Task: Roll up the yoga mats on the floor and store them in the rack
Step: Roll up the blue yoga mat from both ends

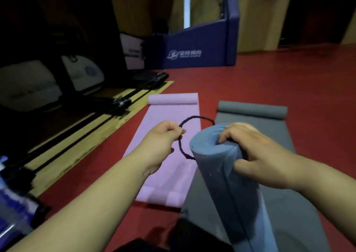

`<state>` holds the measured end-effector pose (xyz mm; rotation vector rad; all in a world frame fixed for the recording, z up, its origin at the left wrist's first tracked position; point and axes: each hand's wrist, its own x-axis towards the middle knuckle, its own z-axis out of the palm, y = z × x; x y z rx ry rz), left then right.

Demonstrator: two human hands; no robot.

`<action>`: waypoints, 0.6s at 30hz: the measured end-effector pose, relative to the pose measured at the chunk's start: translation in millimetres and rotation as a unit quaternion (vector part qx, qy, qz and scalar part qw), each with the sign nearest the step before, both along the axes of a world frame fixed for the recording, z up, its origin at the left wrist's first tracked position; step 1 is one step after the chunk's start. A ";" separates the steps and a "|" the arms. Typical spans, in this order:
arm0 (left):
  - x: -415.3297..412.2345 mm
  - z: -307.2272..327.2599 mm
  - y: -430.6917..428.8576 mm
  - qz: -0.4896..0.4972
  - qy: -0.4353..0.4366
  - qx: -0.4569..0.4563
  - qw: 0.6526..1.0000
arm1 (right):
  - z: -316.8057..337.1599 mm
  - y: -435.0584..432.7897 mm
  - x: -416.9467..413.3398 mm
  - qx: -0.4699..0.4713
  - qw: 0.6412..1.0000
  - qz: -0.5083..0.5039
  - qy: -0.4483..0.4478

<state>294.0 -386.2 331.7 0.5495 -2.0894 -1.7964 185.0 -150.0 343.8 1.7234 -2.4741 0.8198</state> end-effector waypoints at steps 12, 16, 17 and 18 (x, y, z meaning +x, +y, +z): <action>-87.5 15.8 199.8 -0.207 0.110 -0.148 0.961 | -19.0 178.4 -51.9 -0.257 0.906 -0.135 -0.307; -85.7 12.2 204.6 -0.235 0.117 -0.205 0.943 | -19.9 189.7 -58.1 -0.242 0.908 -0.113 -0.323; -85.3 11.8 206.9 -0.229 0.114 -0.204 0.945 | -19.9 190.8 -59.6 -0.235 0.910 -0.115 -0.323; -85.0 10.9 209.6 -0.222 0.110 -0.207 0.946 | -19.2 191.9 -60.8 -0.231 0.910 -0.115 -0.325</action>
